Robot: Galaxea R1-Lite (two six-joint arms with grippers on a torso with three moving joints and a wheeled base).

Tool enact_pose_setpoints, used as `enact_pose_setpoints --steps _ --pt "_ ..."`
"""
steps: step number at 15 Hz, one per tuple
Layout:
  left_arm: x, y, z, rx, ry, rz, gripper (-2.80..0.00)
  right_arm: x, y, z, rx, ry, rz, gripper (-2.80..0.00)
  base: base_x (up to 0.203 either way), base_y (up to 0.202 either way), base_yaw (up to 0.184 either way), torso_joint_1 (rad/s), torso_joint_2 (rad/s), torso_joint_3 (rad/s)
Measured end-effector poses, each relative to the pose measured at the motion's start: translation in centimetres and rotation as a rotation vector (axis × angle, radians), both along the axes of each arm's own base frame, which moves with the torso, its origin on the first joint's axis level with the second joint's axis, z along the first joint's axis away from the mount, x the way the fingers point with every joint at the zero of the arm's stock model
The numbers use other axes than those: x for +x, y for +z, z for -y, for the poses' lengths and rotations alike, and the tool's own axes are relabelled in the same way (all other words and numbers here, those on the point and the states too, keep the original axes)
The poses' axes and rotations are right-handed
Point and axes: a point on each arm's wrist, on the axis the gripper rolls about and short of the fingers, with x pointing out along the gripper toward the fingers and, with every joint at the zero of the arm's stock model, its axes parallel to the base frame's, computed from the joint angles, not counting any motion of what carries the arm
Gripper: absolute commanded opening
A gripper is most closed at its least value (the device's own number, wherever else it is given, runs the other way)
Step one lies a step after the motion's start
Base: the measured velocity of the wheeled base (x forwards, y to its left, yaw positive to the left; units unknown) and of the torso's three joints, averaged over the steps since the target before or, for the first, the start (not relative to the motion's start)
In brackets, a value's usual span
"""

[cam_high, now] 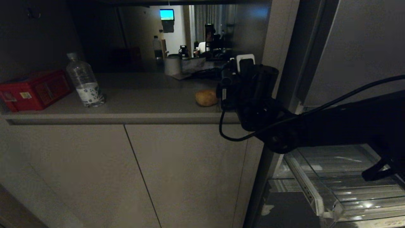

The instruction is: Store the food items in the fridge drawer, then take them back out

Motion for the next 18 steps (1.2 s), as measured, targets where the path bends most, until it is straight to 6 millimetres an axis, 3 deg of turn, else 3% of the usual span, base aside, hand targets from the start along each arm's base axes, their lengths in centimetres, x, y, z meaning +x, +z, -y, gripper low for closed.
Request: enact_pose_setpoints --steps 8,18 --pt "0.0 0.0 0.0 -0.003 0.0 0.001 -2.8 2.3 -1.2 0.2 -0.007 -0.031 0.001 0.0 0.0 0.0 0.0 0.0 0.0 0.0" --pt "0.0 0.0 0.0 -0.004 0.0 0.001 -2.8 3.8 -2.9 0.6 -0.027 -0.055 -0.024 0.0 0.0 0.0 0.0 0.0 0.0 0.0"
